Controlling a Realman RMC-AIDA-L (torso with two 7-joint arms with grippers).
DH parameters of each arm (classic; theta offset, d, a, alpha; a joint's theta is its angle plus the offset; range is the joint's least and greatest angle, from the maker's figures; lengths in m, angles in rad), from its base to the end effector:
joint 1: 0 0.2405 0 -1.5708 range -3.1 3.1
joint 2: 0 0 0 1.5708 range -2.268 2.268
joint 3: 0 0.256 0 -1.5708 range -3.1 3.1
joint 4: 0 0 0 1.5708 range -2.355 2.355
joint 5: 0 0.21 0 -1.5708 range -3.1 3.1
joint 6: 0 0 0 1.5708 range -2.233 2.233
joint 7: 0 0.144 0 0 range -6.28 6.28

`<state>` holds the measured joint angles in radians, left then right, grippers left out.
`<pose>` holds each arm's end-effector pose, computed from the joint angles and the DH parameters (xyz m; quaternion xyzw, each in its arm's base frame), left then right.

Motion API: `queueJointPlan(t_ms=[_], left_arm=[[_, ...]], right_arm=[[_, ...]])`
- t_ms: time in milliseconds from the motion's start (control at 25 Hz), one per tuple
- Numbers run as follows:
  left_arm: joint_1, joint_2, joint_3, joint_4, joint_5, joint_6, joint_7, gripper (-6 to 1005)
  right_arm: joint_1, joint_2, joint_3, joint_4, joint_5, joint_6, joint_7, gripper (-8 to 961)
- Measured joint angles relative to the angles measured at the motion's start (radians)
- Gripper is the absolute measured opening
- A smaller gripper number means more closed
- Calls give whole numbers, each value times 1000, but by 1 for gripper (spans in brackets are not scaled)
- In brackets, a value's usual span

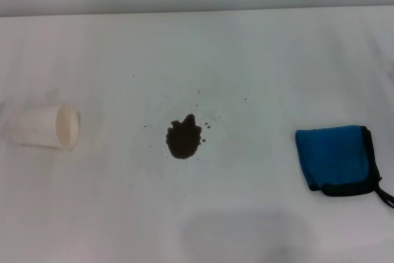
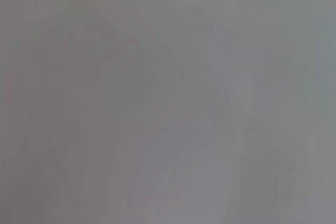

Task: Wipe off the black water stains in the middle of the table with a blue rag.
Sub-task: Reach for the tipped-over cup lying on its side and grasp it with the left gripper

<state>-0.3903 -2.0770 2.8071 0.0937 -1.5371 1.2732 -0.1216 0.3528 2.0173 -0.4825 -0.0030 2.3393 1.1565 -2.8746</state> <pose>-0.3651 0.3008 0.0110 -0.6254 -0.2575 -0.2816 0.6806 0.4148 0.2879 0.0485 -0.6128 0.3067 0.2310 0.6907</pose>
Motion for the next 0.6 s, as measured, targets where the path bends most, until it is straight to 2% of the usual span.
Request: queueJointPlan(t_ms=[600], left_arm=[[-1,-2,-2,-3,0,0,-2,888]], right_arm=[[0,0,1,0,0,-2,0,855]])
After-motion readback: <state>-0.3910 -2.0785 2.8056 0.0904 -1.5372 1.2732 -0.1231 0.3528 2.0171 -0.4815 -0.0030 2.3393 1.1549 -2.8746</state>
